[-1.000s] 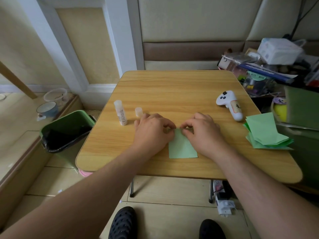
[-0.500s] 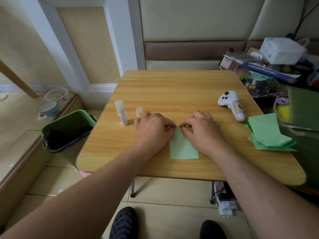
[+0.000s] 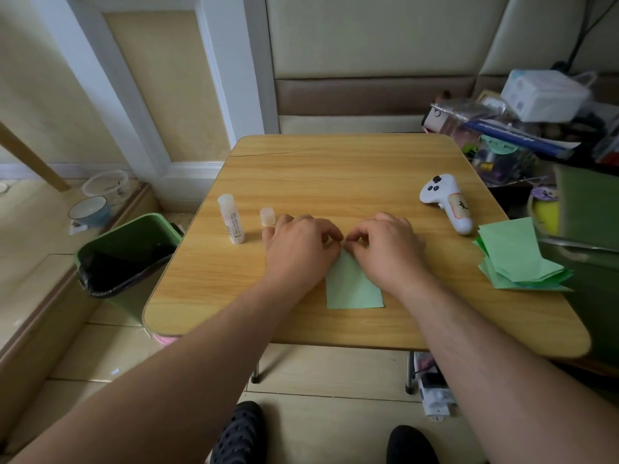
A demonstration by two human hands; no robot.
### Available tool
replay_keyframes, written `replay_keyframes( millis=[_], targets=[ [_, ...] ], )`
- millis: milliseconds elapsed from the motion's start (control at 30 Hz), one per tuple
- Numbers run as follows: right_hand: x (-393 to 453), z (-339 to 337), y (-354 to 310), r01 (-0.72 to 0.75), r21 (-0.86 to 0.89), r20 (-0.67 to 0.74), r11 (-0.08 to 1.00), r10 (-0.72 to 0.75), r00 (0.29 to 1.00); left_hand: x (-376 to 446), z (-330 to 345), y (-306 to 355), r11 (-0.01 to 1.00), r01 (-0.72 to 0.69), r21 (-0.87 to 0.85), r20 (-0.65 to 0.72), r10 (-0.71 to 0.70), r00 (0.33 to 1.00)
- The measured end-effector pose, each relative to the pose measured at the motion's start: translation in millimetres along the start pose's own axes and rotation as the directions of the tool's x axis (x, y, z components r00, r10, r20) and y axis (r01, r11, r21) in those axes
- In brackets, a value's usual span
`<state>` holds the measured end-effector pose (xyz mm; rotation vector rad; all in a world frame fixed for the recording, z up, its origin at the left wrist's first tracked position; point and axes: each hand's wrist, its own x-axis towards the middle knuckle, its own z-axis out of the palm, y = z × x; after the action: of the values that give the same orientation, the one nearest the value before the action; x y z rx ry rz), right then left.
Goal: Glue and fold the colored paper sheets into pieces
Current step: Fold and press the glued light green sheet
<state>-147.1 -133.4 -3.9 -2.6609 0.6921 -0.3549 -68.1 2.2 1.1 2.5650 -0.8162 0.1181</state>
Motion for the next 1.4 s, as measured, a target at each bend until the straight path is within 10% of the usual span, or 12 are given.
replay_keyframes(
  millis=[567, 1233, 1400],
  targets=[
    [-2.9, -17.4, 29.6, 0.101, -0.001, -0.013, 0.995, -0.101, 0.995, -8.3, -9.5, -19.1, 0.995, -0.097, -0.004, 0.002, 0.097, 0.995],
    [-38.3, -65.9, 29.9, 0.179, 0.096, 0.465, 0.979, -0.203, 0.861, -39.6, -25.3, -21.9, 0.898, -0.405, -0.171, 0.278, 0.438, 0.855],
    [-36.4, -65.4, 34.8, 0.119, 0.225, 0.285, 0.967, -0.182, 0.941, -36.6, -26.4, -20.0, 0.910, -0.260, -0.323, 0.149, 0.320, 0.935]
  ],
)
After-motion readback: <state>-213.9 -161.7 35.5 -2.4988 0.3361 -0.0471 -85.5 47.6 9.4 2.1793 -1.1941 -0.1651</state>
